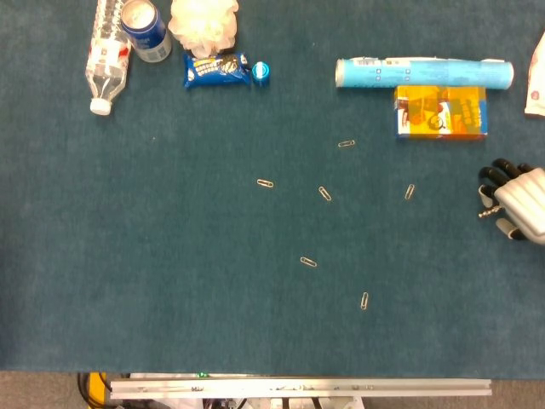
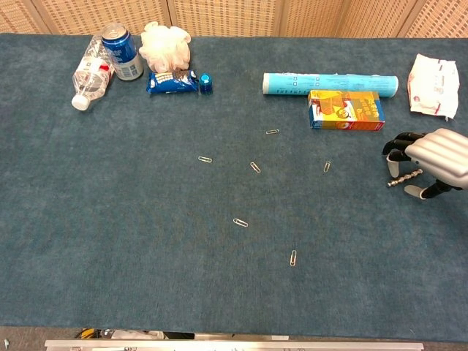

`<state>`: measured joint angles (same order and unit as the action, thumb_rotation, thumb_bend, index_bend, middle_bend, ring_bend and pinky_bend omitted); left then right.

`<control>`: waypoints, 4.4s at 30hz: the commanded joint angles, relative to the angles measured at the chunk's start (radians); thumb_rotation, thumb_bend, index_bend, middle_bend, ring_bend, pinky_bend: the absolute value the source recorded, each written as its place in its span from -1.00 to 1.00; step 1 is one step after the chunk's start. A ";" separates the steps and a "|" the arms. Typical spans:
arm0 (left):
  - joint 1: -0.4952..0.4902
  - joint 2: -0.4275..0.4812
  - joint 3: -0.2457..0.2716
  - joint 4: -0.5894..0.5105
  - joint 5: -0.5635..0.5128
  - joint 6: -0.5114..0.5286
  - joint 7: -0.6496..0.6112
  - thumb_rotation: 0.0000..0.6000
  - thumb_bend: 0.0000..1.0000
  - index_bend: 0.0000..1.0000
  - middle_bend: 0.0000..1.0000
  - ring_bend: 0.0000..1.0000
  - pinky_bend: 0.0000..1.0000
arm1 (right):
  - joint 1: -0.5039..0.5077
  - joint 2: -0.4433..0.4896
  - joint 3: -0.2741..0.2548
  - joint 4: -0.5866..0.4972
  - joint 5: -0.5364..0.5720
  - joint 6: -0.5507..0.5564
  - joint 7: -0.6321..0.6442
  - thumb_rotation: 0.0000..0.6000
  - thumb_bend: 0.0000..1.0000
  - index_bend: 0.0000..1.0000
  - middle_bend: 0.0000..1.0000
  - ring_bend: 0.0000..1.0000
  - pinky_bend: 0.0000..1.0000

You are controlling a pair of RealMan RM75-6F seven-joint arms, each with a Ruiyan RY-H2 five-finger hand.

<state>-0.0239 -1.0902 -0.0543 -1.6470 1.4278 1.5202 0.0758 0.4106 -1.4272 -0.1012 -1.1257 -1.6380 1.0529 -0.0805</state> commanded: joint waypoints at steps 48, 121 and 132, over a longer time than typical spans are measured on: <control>0.007 0.009 -0.002 -0.005 0.006 0.010 -0.014 1.00 -0.91 -0.39 -0.32 -0.35 -0.10 | 0.023 -0.022 -0.004 -0.016 0.027 -0.034 -0.084 1.00 -0.50 0.06 -0.49 -0.66 -0.26; 0.006 0.011 -0.006 -0.007 -0.005 0.005 -0.008 1.00 -0.91 -0.39 -0.32 -0.35 -0.10 | 0.042 0.072 0.034 -0.218 0.000 0.055 -0.075 1.00 -0.40 0.18 -0.47 -0.66 -0.26; 0.009 0.014 -0.009 -0.007 -0.008 0.009 -0.015 1.00 -0.91 -0.39 -0.32 -0.35 -0.10 | 0.081 0.070 0.067 -0.266 0.009 0.029 -0.094 1.00 -0.40 0.18 -0.47 -0.66 -0.26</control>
<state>-0.0152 -1.0757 -0.0628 -1.6544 1.4198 1.5298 0.0612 0.4897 -1.3562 -0.0363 -1.3897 -1.6304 1.0836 -0.1727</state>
